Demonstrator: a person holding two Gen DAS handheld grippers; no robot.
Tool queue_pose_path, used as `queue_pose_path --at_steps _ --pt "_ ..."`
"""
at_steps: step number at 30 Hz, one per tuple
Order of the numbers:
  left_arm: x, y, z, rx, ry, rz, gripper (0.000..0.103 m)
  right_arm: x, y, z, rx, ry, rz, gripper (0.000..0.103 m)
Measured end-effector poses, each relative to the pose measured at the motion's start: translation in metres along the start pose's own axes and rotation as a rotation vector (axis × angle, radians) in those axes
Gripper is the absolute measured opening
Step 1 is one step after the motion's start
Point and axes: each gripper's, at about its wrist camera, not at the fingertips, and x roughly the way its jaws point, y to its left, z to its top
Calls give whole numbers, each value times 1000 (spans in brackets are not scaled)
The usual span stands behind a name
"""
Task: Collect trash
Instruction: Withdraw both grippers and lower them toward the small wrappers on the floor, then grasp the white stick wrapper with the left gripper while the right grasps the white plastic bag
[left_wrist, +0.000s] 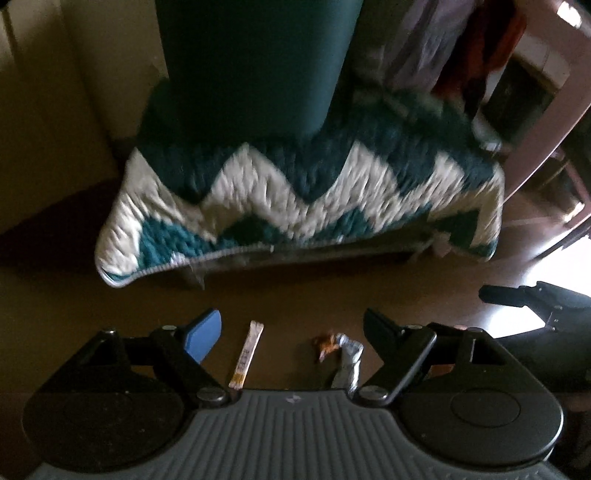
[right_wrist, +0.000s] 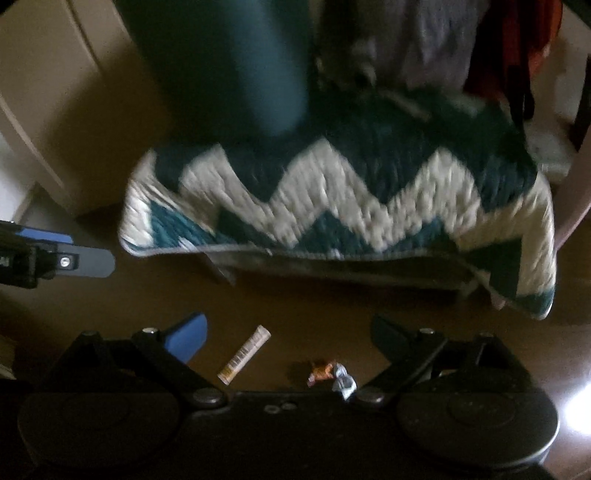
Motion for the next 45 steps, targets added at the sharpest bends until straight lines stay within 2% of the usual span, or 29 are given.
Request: queue_pose_path --at_steps 4,12,20,23,29,37,40,42,44,45 --pt "60 10 2 21 105 12 96 56 -12 -13 28 96 -19 94" --pt "195 32 -2 50 355 57 96 165 -35 -49 121 300 -35 93" --pt "319 42 -44 169 547 120 96 252 -69 -88 195 492 -94 88" --pt "354 49 -59 154 596 126 97 276 -81 -100 246 540 -98 84" --pt "401 66 -78 110 602 142 96 313 -92 -128 297 615 -82 80" --pt "434 74 -91 103 564 120 96 336 -95 -145 327 626 -79 66" --pt "438 77 -95 92 556 110 86 340 -96 -143 329 628 -81 58" --pt "441 80 -98 83 563 108 78 342 -98 -144 329 625 -84 56" --pt "444 84 -100 76 571 101 68 346 -97 -144 328 629 -86 49" --pt "443 86 -100 66 563 92 67 347 -97 -143 323 629 -90 47"
